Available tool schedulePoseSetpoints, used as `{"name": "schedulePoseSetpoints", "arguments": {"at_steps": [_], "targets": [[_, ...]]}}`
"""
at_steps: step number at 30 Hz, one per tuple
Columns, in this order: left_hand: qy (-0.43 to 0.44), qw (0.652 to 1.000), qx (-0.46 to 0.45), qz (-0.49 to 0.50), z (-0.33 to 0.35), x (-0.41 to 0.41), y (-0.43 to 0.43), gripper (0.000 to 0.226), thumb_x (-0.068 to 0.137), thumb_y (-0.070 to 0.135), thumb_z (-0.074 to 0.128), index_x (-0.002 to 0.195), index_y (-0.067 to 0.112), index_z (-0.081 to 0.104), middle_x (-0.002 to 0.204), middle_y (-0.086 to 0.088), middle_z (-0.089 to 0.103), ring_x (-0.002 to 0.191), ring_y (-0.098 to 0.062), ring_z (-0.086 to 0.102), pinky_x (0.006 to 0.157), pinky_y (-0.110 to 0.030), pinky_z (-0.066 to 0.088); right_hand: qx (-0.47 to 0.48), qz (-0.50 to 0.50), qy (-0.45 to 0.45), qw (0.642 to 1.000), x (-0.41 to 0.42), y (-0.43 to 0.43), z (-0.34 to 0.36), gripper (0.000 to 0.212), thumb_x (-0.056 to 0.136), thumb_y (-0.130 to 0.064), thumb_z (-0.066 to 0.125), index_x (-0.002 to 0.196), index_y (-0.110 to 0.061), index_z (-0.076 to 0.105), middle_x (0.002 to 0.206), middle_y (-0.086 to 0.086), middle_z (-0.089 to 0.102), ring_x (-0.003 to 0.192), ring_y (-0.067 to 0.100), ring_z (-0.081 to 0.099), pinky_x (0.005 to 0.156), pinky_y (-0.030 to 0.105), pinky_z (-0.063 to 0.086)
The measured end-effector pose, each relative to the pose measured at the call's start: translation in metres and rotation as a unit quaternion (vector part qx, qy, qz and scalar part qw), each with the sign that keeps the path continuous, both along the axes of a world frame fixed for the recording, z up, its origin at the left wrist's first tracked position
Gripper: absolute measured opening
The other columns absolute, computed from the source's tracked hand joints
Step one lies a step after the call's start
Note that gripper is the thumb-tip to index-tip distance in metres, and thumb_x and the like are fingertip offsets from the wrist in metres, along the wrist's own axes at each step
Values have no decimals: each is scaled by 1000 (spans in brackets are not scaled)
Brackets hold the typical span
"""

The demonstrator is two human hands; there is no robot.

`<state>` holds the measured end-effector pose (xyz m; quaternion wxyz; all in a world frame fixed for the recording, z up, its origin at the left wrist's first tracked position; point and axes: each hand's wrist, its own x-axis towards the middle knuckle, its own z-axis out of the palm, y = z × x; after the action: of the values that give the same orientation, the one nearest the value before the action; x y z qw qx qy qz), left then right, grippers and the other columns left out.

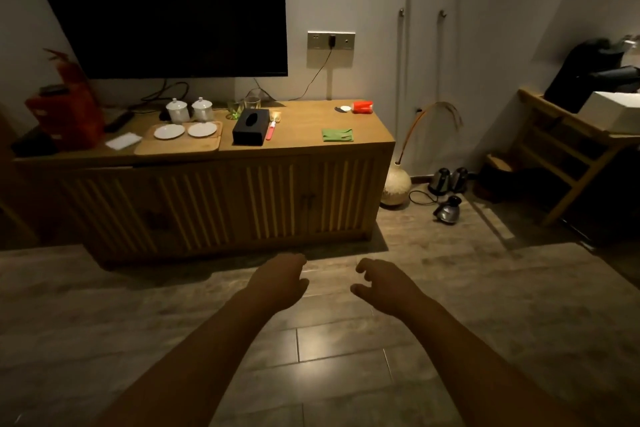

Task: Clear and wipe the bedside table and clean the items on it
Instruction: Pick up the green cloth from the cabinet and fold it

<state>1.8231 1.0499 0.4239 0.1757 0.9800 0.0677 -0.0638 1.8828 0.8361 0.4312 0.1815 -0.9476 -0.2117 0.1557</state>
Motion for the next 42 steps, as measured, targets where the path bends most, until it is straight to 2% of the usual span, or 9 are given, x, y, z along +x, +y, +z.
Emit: {"name": "schedulePoseSetpoints", "arguments": {"at_steps": [3,8,11,13,17,26,31,36,42], "targets": [[6,1000,4,-10,-3,69,16,37,92,34,58,126,20,54,123,-2,59,110,-20,56,93,-36,49,12,0,-7,1000,71,17,-8,46,88,-43,63,126,-21,54,123,3,59,107,18,58,84,29,48],[10,1000,-5,-4,-7,193,35,24,92,29,58,115,22,57,104,1,60,91,-13,58,81,-31,53,28,9,-9,1000,209,42,-20,35,87,-40,64,116,-23,57,107,-3,61,91,11,57,75,28,50],[21,1000,-8,9,-6,273,43,21,93,28,58,112,21,56,103,1,59,88,-12,56,75,-27,50,42,6,9,999,296,51,-25,33,86,-39,64,115,-24,57,101,-5,61,86,10,58,74,28,52],[29,999,-14,14,-3,316,46,25,93,28,58,117,19,55,108,-1,60,88,-12,56,75,-26,48,40,14,25,999,340,57,-24,38,86,-40,64,120,-23,56,103,-5,61,88,11,59,73,28,53],[18,999,-34,33,0,393,59,39,93,28,58,131,21,51,118,0,62,100,-13,61,84,-29,54,38,21,35,998,421,71,-22,47,86,-44,63,127,-25,52,115,-4,63,97,11,61,80,30,56],[40,997,-51,45,-22,556,110,34,91,31,60,125,26,55,116,3,62,101,-11,61,85,-31,55,15,22,67,997,585,128,-40,46,88,-42,62,128,-23,52,119,-2,62,104,12,59,78,25,50],[60,997,-43,14,-54,660,153,30,91,33,59,119,23,58,113,1,64,99,-15,61,86,-34,54,-13,16,74,997,681,172,-65,43,85,-48,62,120,-25,56,114,-3,64,100,13,60,78,28,50],[87,994,-62,-2,-82,743,184,36,90,33,58,124,20,58,118,-2,64,106,-20,61,88,-35,52,-57,1,85,995,756,208,-82,45,86,-47,61,123,-23,55,117,2,62,105,19,59,86,35,51],[96,992,-84,-10,-105,813,205,34,89,25,56,122,15,56,113,-7,60,102,-24,60,87,-38,52,-68,0,79,994,811,240,-104,44,88,-39,60,125,-17,54,121,7,54,108,25,57,93,39,50]]}}
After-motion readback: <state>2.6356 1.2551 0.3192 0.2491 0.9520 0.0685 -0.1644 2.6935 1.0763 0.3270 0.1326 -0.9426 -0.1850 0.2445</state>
